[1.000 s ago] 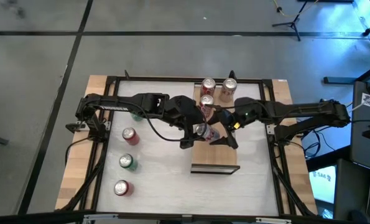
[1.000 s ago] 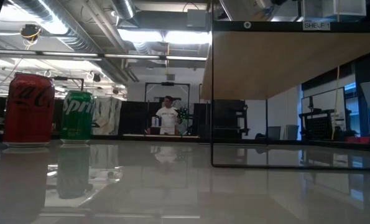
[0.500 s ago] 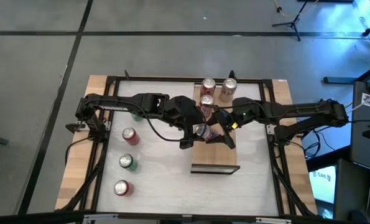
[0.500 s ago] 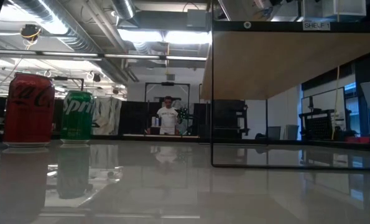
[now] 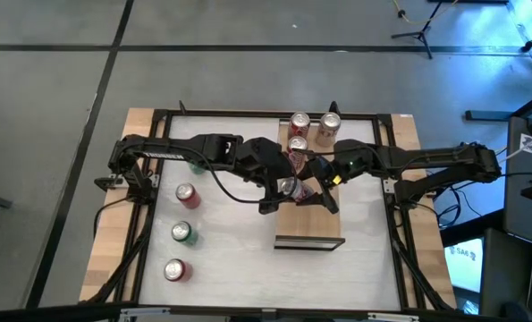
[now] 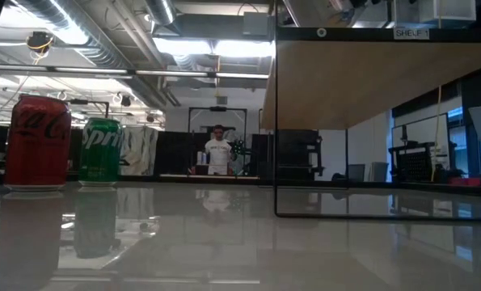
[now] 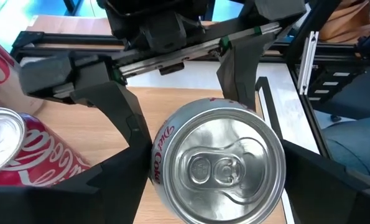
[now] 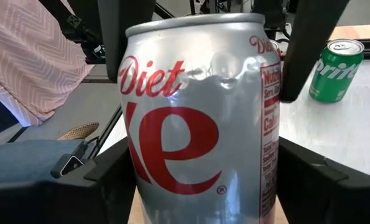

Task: Place canned beverage on shelf
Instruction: Put the silver soda can on the shelf aligned with the other silver soda can

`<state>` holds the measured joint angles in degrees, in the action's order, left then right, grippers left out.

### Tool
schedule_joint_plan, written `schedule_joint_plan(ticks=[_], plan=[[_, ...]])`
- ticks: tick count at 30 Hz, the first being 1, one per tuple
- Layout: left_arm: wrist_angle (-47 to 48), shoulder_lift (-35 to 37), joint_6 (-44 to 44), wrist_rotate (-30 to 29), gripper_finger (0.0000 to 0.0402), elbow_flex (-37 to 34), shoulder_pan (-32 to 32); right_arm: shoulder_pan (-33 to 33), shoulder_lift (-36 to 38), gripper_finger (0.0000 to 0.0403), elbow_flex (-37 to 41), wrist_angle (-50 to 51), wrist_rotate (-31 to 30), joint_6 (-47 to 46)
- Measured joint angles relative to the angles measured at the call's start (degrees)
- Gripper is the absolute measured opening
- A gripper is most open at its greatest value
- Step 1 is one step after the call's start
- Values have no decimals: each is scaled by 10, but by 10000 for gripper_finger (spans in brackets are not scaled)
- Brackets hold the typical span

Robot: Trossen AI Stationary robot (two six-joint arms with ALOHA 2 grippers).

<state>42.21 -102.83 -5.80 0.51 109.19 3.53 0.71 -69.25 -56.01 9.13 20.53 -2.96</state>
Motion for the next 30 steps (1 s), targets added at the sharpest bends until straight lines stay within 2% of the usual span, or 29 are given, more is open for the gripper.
schedule_joint_plan(ticks=[5, 13, 19, 26, 30], plan=[[-5, 1, 0, -17, 334, 1, 0, 0, 0, 293, 1, 6, 0, 1], [-5, 1, -28, -24, 381, 2, 0, 0, 18, 294, 1, 11, -8, 2], [6, 31, -5, 7, 387, 1, 3, 0, 63, 292, 1, 34, -16, 4], [35, 77, -3, -5, 387, 1, 7, 0, 133, 299, 1, 40, -30, 3], [72, 82, -29, -44, 387, 1, 7, 0, 181, 297, 1, 51, -59, 4]])
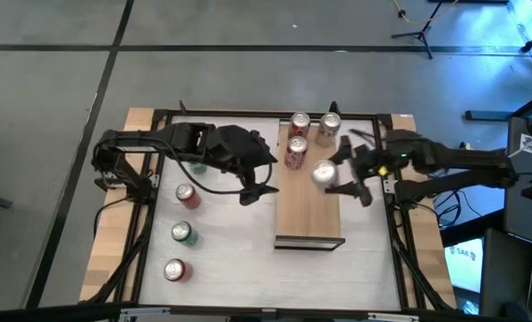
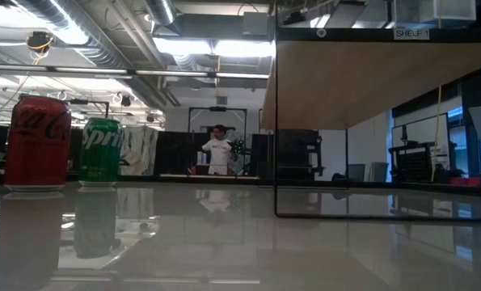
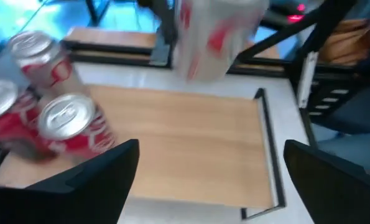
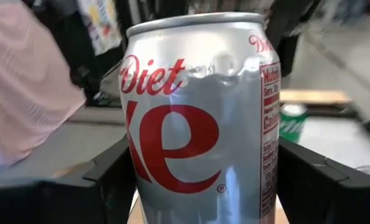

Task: Place canned beverage on shelf
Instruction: Put the silver soda can on the shelf aligned with the other silver soda can

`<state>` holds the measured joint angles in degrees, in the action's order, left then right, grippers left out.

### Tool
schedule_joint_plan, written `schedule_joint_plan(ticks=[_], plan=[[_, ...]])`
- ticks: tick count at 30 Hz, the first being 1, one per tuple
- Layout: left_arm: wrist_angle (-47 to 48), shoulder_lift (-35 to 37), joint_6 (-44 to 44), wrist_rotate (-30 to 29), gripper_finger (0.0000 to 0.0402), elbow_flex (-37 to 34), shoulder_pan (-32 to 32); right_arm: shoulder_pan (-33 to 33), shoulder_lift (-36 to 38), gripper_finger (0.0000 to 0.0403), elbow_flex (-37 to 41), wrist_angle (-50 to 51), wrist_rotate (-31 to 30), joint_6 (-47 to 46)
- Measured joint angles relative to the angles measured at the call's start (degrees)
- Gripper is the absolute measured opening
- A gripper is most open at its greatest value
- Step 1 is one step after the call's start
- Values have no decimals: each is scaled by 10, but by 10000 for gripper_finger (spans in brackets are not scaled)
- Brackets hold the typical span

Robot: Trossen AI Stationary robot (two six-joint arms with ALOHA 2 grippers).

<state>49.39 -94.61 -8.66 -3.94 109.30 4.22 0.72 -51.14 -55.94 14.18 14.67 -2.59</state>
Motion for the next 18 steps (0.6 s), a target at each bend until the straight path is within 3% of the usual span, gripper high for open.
schedule_joint_plan(ticks=[7, 13, 18], plan=[[29, -1, 14, -11, 387, -37, -1, 0, 78, 301, 15, 10, -67, 20], [6, -1, -6, 12, 387, -112, -1, 0, 137, 294, 107, -48, -92, 17], [-86, -1, -8, 22, 387, -189, -1, 0, 163, 301, 198, -134, -133, 18]])
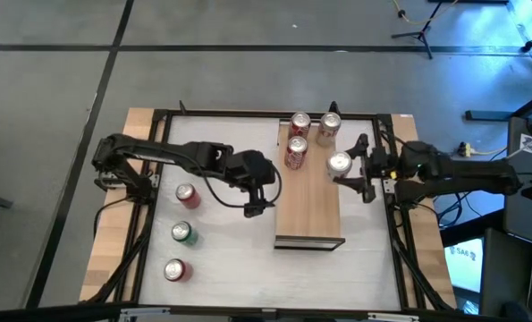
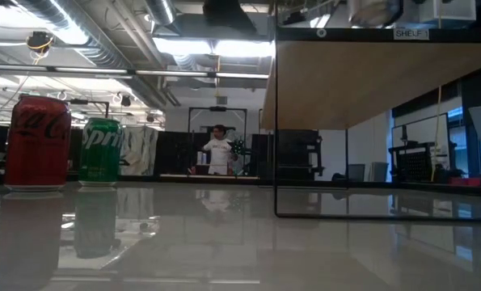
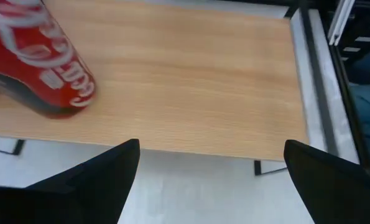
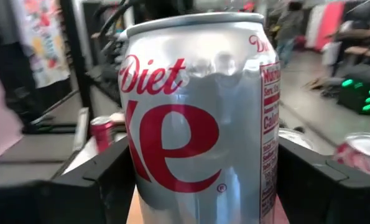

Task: Place canned beverage on shelf
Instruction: Put the silver soda can on the shelf aligned with the other silver soda can

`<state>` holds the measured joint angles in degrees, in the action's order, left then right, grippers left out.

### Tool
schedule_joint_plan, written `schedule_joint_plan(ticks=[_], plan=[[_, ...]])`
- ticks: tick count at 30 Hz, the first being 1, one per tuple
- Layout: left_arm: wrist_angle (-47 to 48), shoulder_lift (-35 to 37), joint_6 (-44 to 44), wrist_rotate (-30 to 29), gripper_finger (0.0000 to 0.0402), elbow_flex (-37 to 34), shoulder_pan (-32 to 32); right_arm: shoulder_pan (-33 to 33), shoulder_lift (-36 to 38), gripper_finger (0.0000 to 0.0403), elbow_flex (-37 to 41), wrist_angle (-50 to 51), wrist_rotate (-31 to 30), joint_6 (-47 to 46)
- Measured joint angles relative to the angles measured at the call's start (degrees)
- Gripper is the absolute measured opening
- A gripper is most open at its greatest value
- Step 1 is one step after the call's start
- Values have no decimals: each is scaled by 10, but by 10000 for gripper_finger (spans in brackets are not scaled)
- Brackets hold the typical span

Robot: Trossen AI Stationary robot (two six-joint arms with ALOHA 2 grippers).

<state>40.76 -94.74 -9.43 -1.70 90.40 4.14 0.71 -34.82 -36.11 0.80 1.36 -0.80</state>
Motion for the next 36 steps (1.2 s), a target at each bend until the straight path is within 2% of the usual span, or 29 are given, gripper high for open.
schedule_joint_plan(ticks=[3, 6, 12, 19, 24, 30, 36], plan=[[-19, 0, -10, 13, 387, -39, 0, 0, 6, 297, 35, -54, -39, 18], [-34, 0, -30, 16, 387, -73, 0, -1, 5, 296, 59, -61, -71, 42], [-53, 0, -41, 16, 387, -110, 0, -46, 5, 296, 114, -145, -73, 52], [-72, 0, -27, 13, 387, -113, -2, -121, 4, 297, 179, -233, -29, 10], [-105, 0, -20, 23, 387, -113, -10, -164, -4, 295, 200, -250, 9, -5], [-113, 0, -20, 27, 387, -113, -20, -189, -7, 301, 201, -255, 32, -5], [-121, 0, -19, 27, 387, -113, -29, -188, -29, 297, 201, -256, 38, -7]])
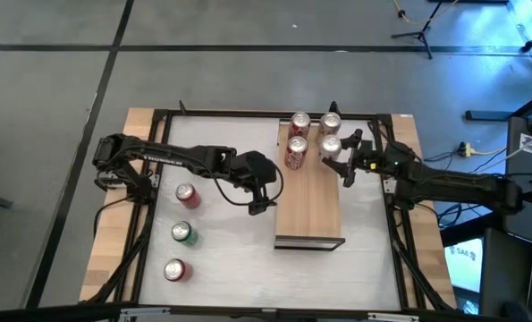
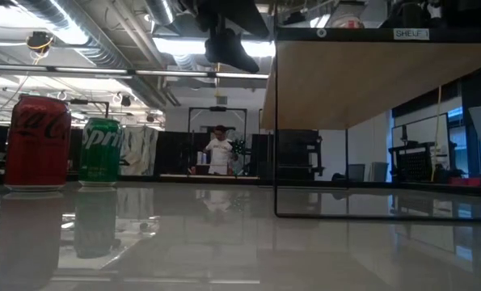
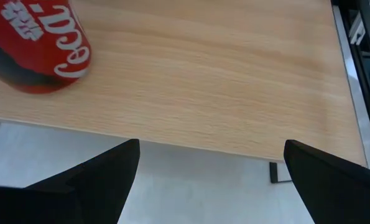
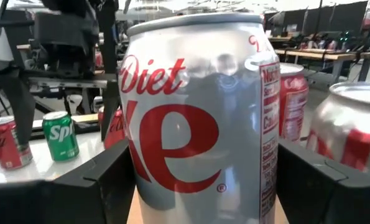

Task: Place canned beverage on shelf
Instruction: Put the silver soda can on the shelf aligned with the other silver soda can

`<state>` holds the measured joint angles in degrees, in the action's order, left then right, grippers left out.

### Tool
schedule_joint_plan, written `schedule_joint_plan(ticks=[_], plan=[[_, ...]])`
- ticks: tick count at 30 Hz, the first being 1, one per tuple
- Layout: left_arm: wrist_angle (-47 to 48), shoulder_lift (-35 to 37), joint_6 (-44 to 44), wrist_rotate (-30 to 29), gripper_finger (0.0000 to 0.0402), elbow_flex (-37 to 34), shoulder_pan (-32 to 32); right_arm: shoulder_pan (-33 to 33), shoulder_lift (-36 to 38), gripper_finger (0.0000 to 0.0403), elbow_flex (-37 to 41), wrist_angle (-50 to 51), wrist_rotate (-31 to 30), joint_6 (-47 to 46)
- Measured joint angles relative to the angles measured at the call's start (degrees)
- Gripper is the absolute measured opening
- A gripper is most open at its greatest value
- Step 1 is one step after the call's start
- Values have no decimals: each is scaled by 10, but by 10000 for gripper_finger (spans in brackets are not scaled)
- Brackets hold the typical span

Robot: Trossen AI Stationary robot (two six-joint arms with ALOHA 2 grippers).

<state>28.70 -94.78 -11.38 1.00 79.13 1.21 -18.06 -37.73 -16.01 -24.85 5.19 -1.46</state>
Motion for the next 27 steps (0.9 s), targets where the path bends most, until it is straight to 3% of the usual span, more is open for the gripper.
schedule_joint_plan(ticks=[13, 27], plan=[[-15, 0, 0, 1, 387, 0, -4, 0, -61, 299, 0, -15, -15, -4], [-15, 0, 0, 2, 387, 0, -4, 0, -74, 319, -1, -10, -17, -14]])
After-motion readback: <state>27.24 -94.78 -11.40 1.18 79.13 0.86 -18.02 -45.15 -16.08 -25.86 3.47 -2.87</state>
